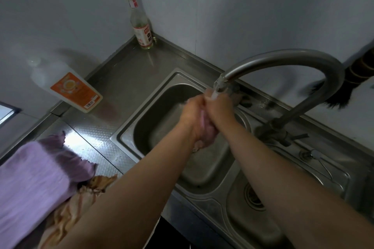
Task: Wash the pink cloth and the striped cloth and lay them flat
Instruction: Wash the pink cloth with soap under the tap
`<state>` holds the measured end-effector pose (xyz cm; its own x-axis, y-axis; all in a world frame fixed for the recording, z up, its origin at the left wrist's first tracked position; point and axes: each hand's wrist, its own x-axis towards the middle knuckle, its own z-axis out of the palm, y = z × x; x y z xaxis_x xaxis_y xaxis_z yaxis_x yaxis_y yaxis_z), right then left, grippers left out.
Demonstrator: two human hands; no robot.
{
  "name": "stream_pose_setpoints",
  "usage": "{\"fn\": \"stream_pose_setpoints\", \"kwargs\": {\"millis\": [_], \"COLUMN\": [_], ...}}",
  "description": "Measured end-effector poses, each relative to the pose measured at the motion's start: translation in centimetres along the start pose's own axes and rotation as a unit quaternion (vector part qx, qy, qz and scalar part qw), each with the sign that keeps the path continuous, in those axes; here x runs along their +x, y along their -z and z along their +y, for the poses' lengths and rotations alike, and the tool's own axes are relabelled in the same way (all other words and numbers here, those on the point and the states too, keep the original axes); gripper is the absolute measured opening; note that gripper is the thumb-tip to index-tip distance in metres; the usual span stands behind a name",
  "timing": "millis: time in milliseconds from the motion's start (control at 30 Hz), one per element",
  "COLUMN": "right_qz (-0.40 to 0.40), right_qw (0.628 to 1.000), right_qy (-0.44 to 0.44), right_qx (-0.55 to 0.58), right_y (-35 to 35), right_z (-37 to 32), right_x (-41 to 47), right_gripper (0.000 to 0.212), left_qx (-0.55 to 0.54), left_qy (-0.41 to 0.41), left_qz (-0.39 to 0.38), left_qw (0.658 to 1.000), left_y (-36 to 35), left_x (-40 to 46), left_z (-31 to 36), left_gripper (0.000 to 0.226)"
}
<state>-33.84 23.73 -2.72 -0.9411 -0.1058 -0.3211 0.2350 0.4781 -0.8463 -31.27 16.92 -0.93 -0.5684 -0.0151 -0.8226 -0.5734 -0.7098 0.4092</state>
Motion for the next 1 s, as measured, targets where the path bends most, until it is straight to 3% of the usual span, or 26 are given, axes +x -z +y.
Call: {"fn": "stream_pose_setpoints", "kwargs": {"millis": [67,133,200,333,433,500,633,733,800,867,933,1000], "right_qz": [0.012,-0.027,-0.043,0.017,-0.005,-0.006,-0.008,-0.055,-0.099,-0.156,-0.239,-0.317], "right_qw": [1.000,0.999,0.999,0.998,0.999,0.995,0.999,0.998,0.994,0.986,0.969,0.945], "right_qy": [-0.005,0.011,0.024,-0.009,0.029,0.051,0.000,-0.035,-0.047,-0.049,-0.066,-0.071], "right_qx": [0.004,0.019,-0.008,0.067,-0.038,-0.085,-0.032,-0.016,0.000,0.026,0.023,-0.035], "right_y": [0.3,-0.6,-1.3,-0.1,-1.4,-1.4,1.5,2.9,3.6,4.9,6.3,7.3], "right_z": [0.0,-0.5,-0.6,-1.3,-1.7,-1.6,-1.7,-1.8,-1.4,-0.4,0.8,2.1], "right_x": [0.6,-0.8,-1.6,-0.1,-1.8,-1.9,0.9,2.0,2.3,2.7,3.1,3.1], "right_gripper": [0.032,0.033,0.039,0.032,0.040,0.045,0.034,0.033,0.030,0.032,0.046,0.039], "left_qx": [-0.008,-0.021,-0.015,-0.001,0.011,0.006,0.048,0.179,0.266,0.301,0.226,0.131], "left_qy": [-0.019,-0.055,-0.030,-0.025,-0.086,-0.049,-0.034,-0.035,-0.047,-0.065,-0.072,-0.052], "left_qz": [-0.007,0.024,0.042,-0.007,0.022,-0.033,-0.128,-0.149,-0.116,-0.085,-0.081,-0.099], "left_qw": [1.000,0.998,0.999,1.000,0.996,0.998,0.990,0.972,0.956,0.947,0.968,0.985], "left_y": [-0.5,0.2,0.7,0.1,1.1,1.6,2.3,2.9,3.4,4.2,5.1,5.5], "left_x": [0.0,0.8,1.0,-0.1,0.8,0.6,0.3,0.5,0.8,1.3,1.7,1.5], "left_z": [-0.1,1.2,1.5,0.1,1.1,1.2,-0.2,0.3,1.2,2.1,2.9,3.5], "left_gripper": [0.032,0.027,0.030,0.030,0.022,0.024,0.040,0.045,0.046,0.061,0.050,0.033]}}
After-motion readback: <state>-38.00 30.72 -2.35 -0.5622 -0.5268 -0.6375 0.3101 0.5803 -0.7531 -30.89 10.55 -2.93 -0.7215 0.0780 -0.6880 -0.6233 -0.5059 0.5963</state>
